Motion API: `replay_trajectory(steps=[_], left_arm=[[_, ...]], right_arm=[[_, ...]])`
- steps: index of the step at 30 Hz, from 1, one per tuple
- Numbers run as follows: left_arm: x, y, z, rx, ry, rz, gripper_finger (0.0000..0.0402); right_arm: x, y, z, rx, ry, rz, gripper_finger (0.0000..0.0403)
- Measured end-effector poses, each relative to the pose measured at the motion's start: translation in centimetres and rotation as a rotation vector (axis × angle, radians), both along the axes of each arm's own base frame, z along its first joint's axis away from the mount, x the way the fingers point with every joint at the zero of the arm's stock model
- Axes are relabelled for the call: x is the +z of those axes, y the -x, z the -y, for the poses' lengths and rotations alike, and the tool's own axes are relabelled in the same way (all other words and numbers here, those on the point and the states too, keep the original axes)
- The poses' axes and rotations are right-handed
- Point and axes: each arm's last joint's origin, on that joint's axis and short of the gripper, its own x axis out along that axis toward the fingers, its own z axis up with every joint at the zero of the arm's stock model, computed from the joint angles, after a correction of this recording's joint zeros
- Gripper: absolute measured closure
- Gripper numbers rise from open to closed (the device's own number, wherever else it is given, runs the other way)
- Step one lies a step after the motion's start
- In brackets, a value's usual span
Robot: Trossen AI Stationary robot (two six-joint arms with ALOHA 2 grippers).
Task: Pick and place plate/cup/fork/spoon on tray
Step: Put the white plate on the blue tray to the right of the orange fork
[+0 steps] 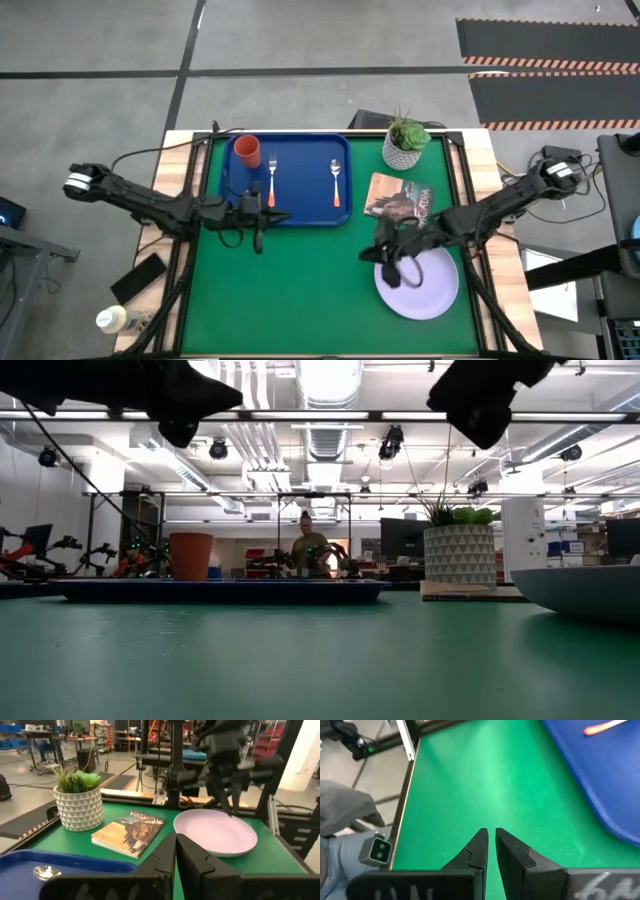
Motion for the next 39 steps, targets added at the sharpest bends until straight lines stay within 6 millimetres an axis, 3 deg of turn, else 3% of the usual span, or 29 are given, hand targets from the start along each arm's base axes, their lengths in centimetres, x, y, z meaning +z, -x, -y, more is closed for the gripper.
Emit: replay_trajectory(steps=[9, 16, 21, 26, 33, 39], left_arm=[[0.3, 0.5, 0.0, -0.010, 0.059, 0.034, 0.0401], [0.2, 0.4, 0.0, -0.016, 0.060, 0.028, 0.0401], [0.2, 0.4, 0.0, -0.016, 0.058, 0.030, 0.0401], [0.2, 0.4, 0.0, -0.017, 0.058, 0.031, 0.0401], [0.2, 0.4, 0.0, -0.017, 0.058, 0.029, 0.0401], [0.2, 0.4, 0.0, -0.017, 0.057, 0.029, 0.0401]], right_arm=[[-0.4, -3.3, -2.0, -0.142, 0.032, -0.478, 0.0375], [-2.2, -4.9, -3.1, -0.226, 0.022, -0.780, 0.0374], [-3.9, -6.2, -4.3, -0.201, -0.040, -0.867, 0.0355], [-5.2, -6.8, -4.7, -0.198, -0.040, -0.915, 0.0306], [-5.2, -6.7, -4.7, -0.227, -0.041, -0.953, 0.0234], [-5.4, -6.4, -5.2, -0.288, -0.065, -0.962, 0.0208]])
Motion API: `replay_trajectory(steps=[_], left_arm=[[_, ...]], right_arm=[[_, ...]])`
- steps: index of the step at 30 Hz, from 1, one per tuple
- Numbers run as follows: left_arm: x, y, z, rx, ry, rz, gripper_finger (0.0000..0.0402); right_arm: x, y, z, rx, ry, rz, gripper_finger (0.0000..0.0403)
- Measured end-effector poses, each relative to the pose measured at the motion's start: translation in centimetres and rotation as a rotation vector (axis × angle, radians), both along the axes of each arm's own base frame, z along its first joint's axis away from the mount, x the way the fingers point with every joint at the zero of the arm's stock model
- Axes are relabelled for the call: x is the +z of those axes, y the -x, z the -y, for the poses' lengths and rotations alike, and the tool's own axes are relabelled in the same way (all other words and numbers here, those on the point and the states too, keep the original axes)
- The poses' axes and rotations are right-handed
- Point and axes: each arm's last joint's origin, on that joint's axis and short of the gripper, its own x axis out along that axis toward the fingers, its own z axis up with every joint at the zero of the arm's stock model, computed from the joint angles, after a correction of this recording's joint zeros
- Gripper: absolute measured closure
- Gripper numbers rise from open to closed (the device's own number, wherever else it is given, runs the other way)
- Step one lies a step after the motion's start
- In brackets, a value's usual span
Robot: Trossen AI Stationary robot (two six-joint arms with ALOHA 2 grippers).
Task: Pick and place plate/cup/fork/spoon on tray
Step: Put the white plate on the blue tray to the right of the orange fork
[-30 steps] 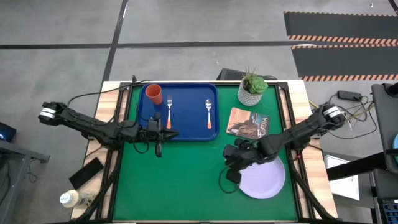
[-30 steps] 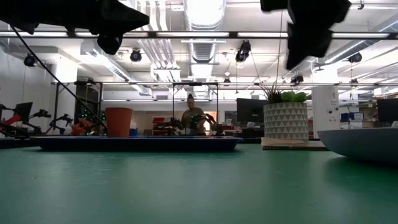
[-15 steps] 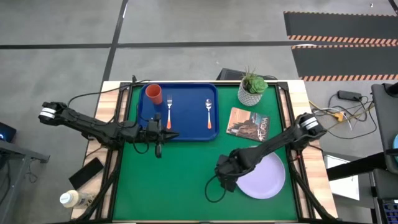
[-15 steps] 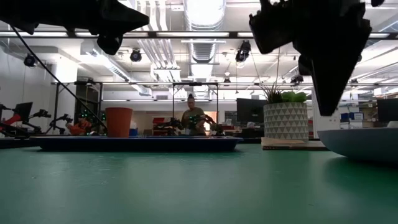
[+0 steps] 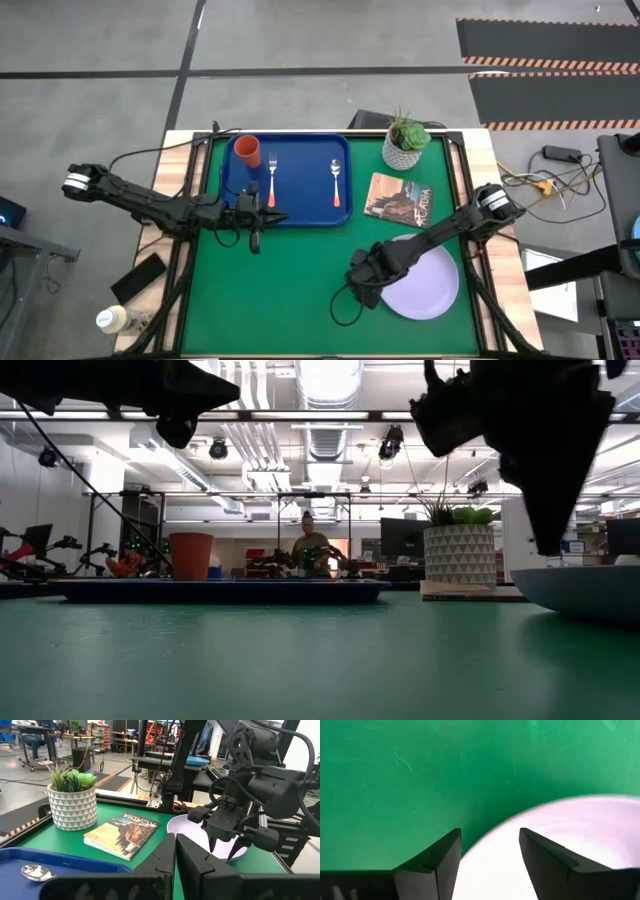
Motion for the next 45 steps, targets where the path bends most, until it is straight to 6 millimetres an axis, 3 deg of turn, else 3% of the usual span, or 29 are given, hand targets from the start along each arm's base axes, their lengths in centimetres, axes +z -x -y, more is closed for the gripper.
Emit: replay_trajectory(steps=[15, 22, 32, 45], left_arm=[[0.0, 0.0, 0.0, 0.000, 0.000, 0.000, 0.0402], [0.0, 0.0, 0.0, 0.000, 0.000, 0.000, 0.0402], [0.0, 0.0, 0.0, 0.000, 0.000, 0.000, 0.0402], [0.0, 0.0, 0.0, 0.000, -0.001, 0.000, 0.0402]], right_arm=[[-4.3, 0.3, -1.8, -0.139, 0.036, -0.136, 0.0230], [-5.2, 0.0, -2.1, -0.128, 0.018, -0.170, 0.0280], [-3.2, 0.5, -1.8, -0.123, 0.000, -0.140, 0.0380], [1.6, 2.1, -1.3, -0.078, 0.059, -0.205, 0.0393]])
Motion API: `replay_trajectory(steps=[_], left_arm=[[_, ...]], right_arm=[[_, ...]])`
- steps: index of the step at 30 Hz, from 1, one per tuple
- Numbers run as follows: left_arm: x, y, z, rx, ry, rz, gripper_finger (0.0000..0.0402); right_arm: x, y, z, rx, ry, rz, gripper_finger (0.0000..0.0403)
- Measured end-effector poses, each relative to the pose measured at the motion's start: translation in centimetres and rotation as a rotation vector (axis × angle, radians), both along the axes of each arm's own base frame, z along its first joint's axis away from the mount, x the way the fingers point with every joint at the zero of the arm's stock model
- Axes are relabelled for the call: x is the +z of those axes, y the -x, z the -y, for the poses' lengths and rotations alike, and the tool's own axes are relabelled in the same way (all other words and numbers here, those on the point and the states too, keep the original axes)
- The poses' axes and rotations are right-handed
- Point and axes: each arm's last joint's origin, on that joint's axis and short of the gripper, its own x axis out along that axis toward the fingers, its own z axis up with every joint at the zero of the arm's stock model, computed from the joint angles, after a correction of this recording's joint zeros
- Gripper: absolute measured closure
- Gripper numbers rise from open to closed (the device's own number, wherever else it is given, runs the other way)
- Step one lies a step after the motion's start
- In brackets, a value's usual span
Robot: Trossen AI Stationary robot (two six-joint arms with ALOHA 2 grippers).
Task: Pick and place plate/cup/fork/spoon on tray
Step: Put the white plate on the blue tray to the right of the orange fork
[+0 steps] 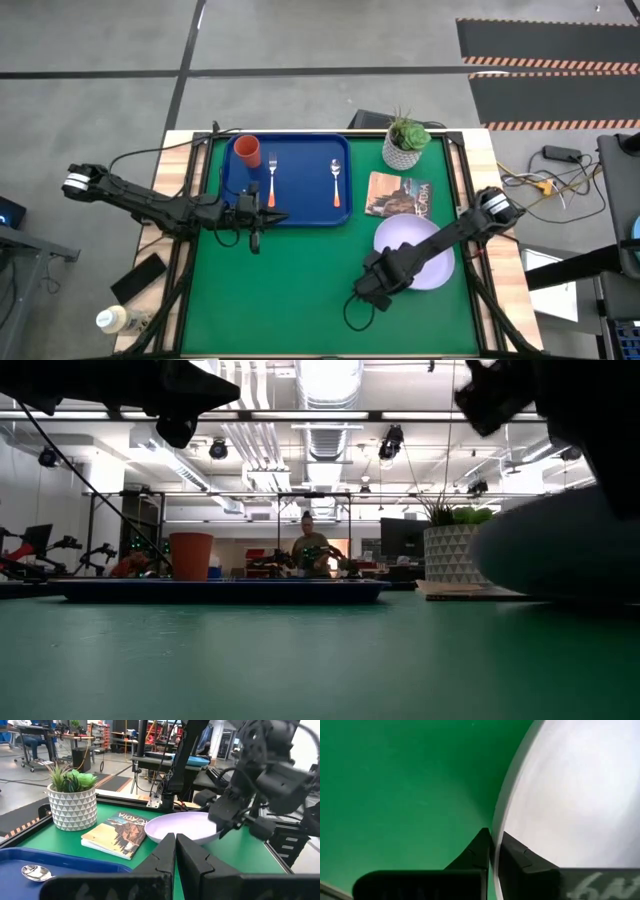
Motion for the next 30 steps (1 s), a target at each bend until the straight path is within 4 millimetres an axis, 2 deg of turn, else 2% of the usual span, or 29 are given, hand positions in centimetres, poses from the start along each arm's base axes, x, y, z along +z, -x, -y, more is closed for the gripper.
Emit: replay_trajectory(steps=[5, 10, 16, 23, 26, 30], left_arm=[[0.0, 0.0, 0.0, 0.001, 0.000, 0.000, 0.0402], [0.0, 0.0, 0.0, 0.000, -0.001, -0.001, 0.0402], [0.0, 0.0, 0.0, 0.000, 0.000, 0.000, 0.0402], [0.0, 0.0, 0.0, 0.001, 0.000, 0.000, 0.0402], [0.1, 0.0, 0.0, 0.001, 0.001, 0.006, 0.0402], [0.2, 0.0, 0.0, 0.001, 0.003, 0.015, 0.0402]], right_arm=[[2.9, -1.0, -0.7, 0.047, -0.008, 0.089, 0.0393], [6.1, -2.0, -1.0, 0.128, 0.078, 0.242, 0.0393], [8.6, -2.8, -1.0, 0.313, 0.215, 0.394, 0.0393], [9.7, -4.6, -0.6, 0.553, 0.308, 0.537, 0.0393], [9.5, -5.8, 0.2, 0.609, 0.321, 0.584, 0.0392], [8.6, -7.2, 1.7, 0.686, 0.351, 0.556, 0.0392]])
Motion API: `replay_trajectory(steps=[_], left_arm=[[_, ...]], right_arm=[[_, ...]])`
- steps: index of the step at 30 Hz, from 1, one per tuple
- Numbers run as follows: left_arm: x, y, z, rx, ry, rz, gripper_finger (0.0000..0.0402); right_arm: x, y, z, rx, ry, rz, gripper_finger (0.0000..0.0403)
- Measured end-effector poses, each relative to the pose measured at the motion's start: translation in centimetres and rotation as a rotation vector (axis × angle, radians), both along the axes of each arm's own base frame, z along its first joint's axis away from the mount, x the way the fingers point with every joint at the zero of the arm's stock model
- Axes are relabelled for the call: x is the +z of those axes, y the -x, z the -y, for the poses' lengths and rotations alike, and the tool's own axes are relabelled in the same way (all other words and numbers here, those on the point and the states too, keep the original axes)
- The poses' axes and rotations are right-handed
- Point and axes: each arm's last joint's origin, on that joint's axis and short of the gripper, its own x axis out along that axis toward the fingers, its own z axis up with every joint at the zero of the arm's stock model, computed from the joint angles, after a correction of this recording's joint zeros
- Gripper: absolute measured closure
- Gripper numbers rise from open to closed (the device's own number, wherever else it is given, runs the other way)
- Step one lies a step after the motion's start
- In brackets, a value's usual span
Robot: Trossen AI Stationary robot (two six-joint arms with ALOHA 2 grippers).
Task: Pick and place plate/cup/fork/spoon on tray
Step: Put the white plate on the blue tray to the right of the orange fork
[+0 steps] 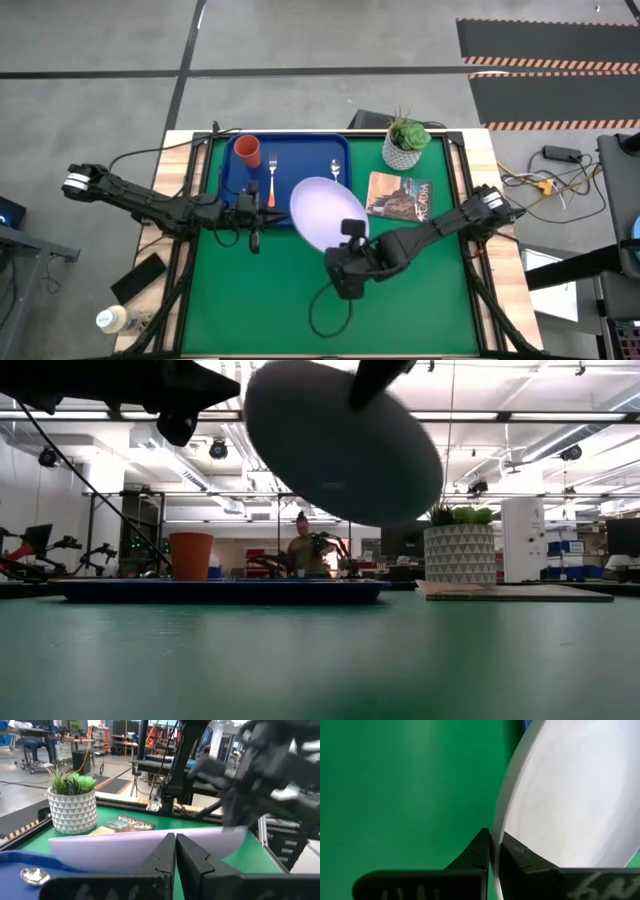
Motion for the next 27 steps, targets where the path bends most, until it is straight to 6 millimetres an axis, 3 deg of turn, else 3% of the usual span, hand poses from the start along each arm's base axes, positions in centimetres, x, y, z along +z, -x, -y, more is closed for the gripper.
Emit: replay_trajectory(steps=[7, 15, 21, 27], left_arm=[[1.3, 0.4, -0.1, 0.000, 0.023, 0.108, 0.0402], [2.3, 1.3, -0.2, 0.000, 0.036, 0.172, 0.0402], [2.2, 1.5, -0.3, -0.001, 0.031, 0.148, 0.0402], [1.9, 1.6, -0.3, -0.001, 0.025, 0.113, 0.0402]], right_arm=[[-2.7, -2.5, 2.7, 0.099, 0.123, -0.113, 0.0392], [-6.0, -6.3, 7.1, 0.216, 0.237, -0.241, 0.0392], [-8.1, -9.6, 10.0, 0.289, 0.288, -0.295, 0.0392], [-9.4, -11.7, 12.0, 0.304, 0.300, -0.341, 0.0392]])
